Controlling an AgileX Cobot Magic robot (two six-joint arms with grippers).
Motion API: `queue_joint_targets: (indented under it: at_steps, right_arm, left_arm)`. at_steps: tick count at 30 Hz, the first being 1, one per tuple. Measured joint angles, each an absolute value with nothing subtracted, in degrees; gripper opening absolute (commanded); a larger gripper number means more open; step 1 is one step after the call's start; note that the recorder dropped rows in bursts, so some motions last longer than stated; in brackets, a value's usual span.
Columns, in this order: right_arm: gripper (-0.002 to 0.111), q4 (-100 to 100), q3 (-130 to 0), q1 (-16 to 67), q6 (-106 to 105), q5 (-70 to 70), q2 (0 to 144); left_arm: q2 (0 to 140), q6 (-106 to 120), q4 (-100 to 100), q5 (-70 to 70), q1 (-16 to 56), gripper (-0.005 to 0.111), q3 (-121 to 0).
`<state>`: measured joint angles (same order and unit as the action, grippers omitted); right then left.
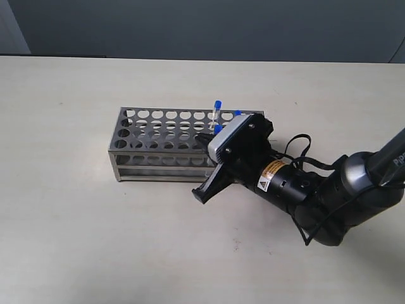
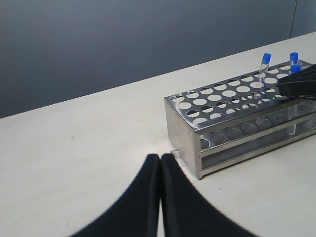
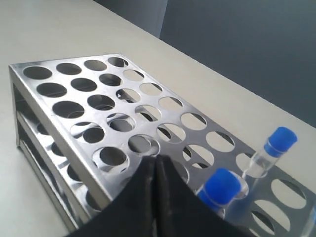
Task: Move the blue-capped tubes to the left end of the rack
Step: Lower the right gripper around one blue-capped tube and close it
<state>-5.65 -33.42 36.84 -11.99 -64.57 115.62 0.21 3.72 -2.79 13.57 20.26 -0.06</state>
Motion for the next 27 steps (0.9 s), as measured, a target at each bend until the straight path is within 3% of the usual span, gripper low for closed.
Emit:
queue_joint_targets:
  at_steps: [27]
  right_arm:
    - [-0.001, -7.1, -33.4, 36.8, -11.9, -56.0, 106.7]
  left_arm:
    - [0.2, 3.7, -2.8, 13.6, 20.3, 0.0, -0.1]
